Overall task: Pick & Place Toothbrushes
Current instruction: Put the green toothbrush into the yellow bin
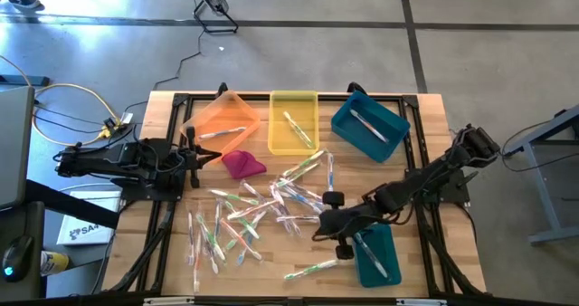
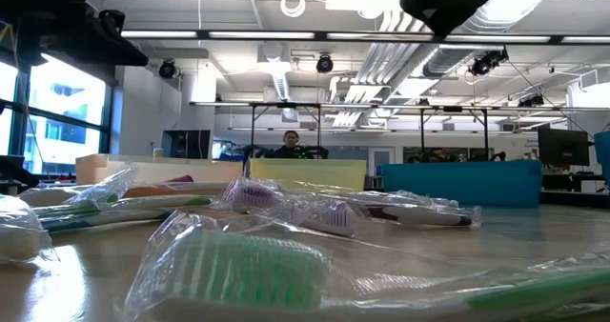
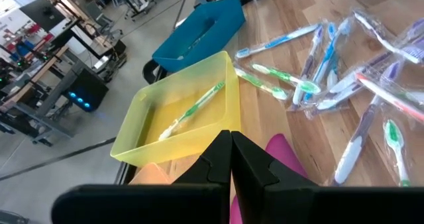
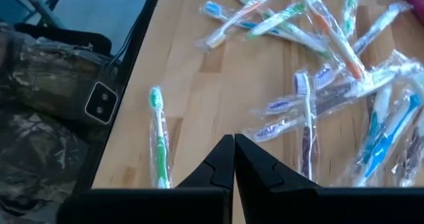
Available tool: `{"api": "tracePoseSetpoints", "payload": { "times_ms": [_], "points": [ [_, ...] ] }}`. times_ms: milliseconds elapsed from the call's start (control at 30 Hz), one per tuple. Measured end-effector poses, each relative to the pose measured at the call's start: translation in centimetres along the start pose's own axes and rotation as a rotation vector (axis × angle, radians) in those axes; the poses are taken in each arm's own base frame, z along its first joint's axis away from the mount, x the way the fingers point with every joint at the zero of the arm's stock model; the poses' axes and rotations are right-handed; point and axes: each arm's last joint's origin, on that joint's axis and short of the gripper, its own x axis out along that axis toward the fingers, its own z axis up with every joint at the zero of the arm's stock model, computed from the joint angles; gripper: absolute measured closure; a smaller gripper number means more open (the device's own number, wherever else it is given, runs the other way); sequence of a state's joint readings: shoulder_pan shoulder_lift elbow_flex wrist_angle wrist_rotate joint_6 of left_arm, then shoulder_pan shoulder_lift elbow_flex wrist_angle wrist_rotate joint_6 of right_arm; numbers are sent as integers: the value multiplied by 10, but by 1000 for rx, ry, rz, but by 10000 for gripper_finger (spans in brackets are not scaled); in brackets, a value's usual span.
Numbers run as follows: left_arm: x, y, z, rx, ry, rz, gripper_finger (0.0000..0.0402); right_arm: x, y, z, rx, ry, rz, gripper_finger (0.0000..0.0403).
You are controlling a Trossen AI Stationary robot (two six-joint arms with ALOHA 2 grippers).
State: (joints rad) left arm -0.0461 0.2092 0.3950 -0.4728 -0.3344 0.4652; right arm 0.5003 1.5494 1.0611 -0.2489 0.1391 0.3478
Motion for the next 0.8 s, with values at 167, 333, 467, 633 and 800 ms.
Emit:
{"api": "tracePoseSetpoints", "payload": {
  "times_ms": [167, 333, 467, 633, 800],
  "points": [
    [0, 0, 0, -3, -2, -3, 398, 0, 3, -1, 21, -1, -1, 400],
    [0, 0, 0, -3, -2, -3, 398, -2, 4, 2, 20, 7, -3, 400],
    [0, 0, 0, -3, -2, -3, 398, -9, 8, 16, -23, -24, 8, 400],
    [0, 0, 0, -3, -2, -3, 398, -14, 11, 28, -58, 0, -10, 400],
    [0, 0, 0, -3, 0, -3, 398, 0, 14, 30, -47, 106, -35, 400]
  ]
}}
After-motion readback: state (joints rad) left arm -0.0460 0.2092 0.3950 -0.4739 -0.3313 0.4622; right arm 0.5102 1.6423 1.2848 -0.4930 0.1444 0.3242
